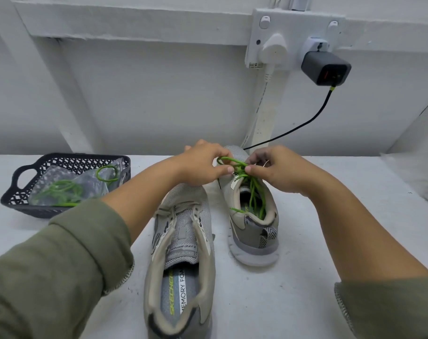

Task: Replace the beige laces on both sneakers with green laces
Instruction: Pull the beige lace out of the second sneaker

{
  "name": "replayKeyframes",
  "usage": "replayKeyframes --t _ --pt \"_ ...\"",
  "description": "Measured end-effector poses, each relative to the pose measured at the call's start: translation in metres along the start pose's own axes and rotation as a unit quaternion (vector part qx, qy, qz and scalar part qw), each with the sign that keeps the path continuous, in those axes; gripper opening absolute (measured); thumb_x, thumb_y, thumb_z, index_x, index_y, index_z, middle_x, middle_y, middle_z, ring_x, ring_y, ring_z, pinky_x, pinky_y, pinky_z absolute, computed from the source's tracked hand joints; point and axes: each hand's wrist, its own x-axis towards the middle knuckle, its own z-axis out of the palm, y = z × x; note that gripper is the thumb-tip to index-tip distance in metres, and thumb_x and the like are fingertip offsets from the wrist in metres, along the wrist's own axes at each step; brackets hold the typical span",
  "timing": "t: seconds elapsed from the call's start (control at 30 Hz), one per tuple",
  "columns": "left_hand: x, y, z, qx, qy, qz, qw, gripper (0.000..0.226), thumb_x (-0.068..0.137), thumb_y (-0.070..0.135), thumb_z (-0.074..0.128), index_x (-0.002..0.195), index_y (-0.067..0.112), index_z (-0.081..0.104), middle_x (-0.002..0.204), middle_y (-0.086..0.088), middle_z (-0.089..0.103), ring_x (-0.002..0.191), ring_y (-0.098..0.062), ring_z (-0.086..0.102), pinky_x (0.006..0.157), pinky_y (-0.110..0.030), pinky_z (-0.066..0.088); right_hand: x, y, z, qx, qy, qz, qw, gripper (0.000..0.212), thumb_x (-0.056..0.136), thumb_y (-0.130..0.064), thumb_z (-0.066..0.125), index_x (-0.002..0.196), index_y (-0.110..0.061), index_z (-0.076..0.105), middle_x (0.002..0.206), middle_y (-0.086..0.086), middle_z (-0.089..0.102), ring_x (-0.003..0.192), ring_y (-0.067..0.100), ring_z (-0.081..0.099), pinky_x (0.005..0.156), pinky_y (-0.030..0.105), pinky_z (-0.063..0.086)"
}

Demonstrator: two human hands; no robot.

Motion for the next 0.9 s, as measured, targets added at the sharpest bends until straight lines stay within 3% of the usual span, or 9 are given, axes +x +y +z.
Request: replayKeyframes --t 0.13,0.2,0.33,0.43,0.5,0.57,0.67,0.8,0.9 --pt "-0.021 0.015 -0.008 -0.041 -0.022 -0.003 0.999 0.018 0.093 0.042 0.056 0.098 0.028 0.066 0.097 0.008 0.069 0.087 -0.012 0.059 0.089 -0.034 0.04 -0.007 0.007 -0.002 0.001 0.005 -0.024 1.0 0.008 0.095 -0.024 0.059 0.09 -0.028 0.064 0.08 -0.005 0.056 0.058 0.006 0.048 0.055 0.021 0.035" --pt "-0.034 0.027 -0.008 -0.071 -0.034 0.012 0.997 0.019 0.094 0.035 0.057 0.096 0.021 0.07 0.09 -0.001 0.071 0.087 -0.019 0.062 0.084 -0.032 0.046 -0.013 0.01 -0.004 -0.009 0.013 -0.035 0.999 0.012 0.095 -0.023 0.059 0.089 -0.032 0.063 0.085 -0.004 0.053 0.064 0.01 0.05 0.056 0.022 0.037" --pt "-0.047 0.048 0.008 -0.086 -0.002 0.018 0.996 0.013 0.09 0.032 0.066 0.095 0.025 0.075 0.085 -0.001 0.071 0.082 -0.019 0.063 0.078 -0.033 0.049 -0.02 0.011 -0.004 -0.013 0.018 -0.049 0.999 0.019 0.097 -0.021 0.055 0.094 -0.036 0.066 0.089 -0.005 0.058 0.072 0.005 0.054 0.059 0.019 0.038" --pt "-0.047 0.057 0.024 -0.111 0.033 -0.015 0.993 0.011 0.083 0.032 0.074 0.091 0.026 0.077 0.078 0.008 0.068 0.068 -0.002 0.056 0.068 -0.02 0.045 -0.027 0.009 -0.003 0.024 0.01 -0.033 0.999 0.021 0.098 -0.024 0.051 0.102 -0.035 0.069 0.101 -0.005 0.066 0.093 0.009 0.06 0.077 0.025 0.048" --pt "-0.044 0.062 0.03 -0.113 0.065 -0.043 0.991 0.007 0.077 0.033 0.079 0.079 0.028 0.075 0.068 0.013 0.062 0.059 0.004 0.052 0.058 -0.012 0.039 -0.031 0.011 -0.002 0.036 0.01 -0.027 0.999 0.019 0.097 -0.029 0.054 0.106 -0.034 0.07 0.102 -0.005 0.068 0.096 0.009 0.061 0.082 0.029 0.048" --pt "-0.041 0.067 0.034 -0.095 0.116 -0.081 0.985 0.023 0.069 0.033 0.084 0.065 0.026 0.062 0.061 0.013 0.055 0.055 0.001 0.048 0.053 -0.018 0.036 -0.034 0.014 -0.001 0.036 0.023 -0.03 0.999 0.015 0.094 -0.031 0.06 0.103 -0.034 0.072 0.094 -0.006 0.067 0.086 0.008 0.06 0.074 0.026 0.047" --pt "-0.038 0.066 0.034 -0.044 0.142 -0.169 0.974 0.046 0.065 0.036 0.086 0.067 0.024 0.042 0.07 0.009 0.047 0.068 -0.012 0.047 0.057 -0.027 0.034 -0.033 0.017 0.003 0.058 0.051 -0.025 0.997 0.006 0.086 -0.031 0.072 0.09 -0.034 0.073 0.08 -0.007 0.057 0.065 0.008 0.049 0.06 0.023 0.038" --pt "-0.042 0.053 0.024 -0.203 0.044 -0.211 0.955 0.034 0.069 0.026 0.086 0.079 0.022 0.054 0.074 0.006 0.051 0.066 -0.011 0.049 0.058 -0.023 0.04 -0.03 0.019 0.013 0.084 0.069 0.005 0.994 0.022 0.076 -0.019 0.081 0.078 -0.03 0.063 0.075 -0.005 0.048 0.061 0.011 0.045 0.055 0.024 0.037" --pt "-0.045 0.044 0.021 -0.256 0.027 -0.191 0.947 0.027 0.072 0.018 0.084 0.09 0.02 0.064 0.088 0.0 0.065 0.073 -0.014 0.058 0.067 -0.027 0.049 -0.028 0.018 0.019 0.081 0.072 0.047 0.993 0.034 0.072 -0.017 0.083 0.086 -0.023 0.053 0.072 -0.004 0.045 0.061 0.013 0.044 0.048 0.022 0.034"
